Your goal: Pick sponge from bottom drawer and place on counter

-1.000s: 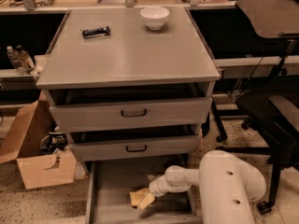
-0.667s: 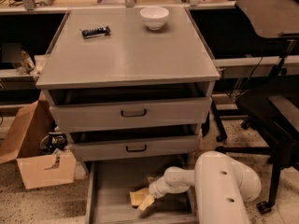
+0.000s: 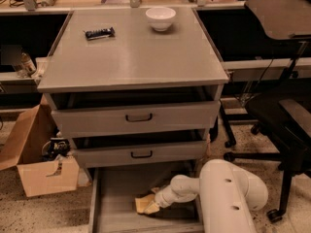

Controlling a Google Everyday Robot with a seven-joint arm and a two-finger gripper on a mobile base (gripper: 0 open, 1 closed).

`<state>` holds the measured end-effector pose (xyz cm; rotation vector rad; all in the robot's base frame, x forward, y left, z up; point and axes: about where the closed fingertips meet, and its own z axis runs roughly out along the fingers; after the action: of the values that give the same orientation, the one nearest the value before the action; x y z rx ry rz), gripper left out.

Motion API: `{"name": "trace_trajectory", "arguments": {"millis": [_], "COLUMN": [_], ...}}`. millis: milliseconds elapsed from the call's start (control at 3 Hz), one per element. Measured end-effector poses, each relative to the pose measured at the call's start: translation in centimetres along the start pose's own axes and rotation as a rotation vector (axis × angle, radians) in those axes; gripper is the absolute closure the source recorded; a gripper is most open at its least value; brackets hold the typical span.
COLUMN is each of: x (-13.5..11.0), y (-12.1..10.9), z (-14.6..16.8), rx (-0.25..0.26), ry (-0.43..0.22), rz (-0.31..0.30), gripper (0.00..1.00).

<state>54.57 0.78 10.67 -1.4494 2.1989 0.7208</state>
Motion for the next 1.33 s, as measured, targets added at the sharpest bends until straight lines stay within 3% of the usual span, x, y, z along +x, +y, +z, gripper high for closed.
{"name": "trace_trajectory", "arguments": {"millis": [333, 667, 1000, 1333], "x": [-1.1, -4.6, -8.7, -8.0], "y": [0.6, 2.4, 6.1, 6.1], "z": [-1.9, -8.2, -15.7, -17.9], "rx": [0.019, 0.071, 0.073, 0.100], "ry": [-0.025, -0.123, -0.258, -0.296], "rz": [-0.028, -0.111, -0.213, -0.195], "gripper": [0.62, 0.85, 1.00, 1.00]}}
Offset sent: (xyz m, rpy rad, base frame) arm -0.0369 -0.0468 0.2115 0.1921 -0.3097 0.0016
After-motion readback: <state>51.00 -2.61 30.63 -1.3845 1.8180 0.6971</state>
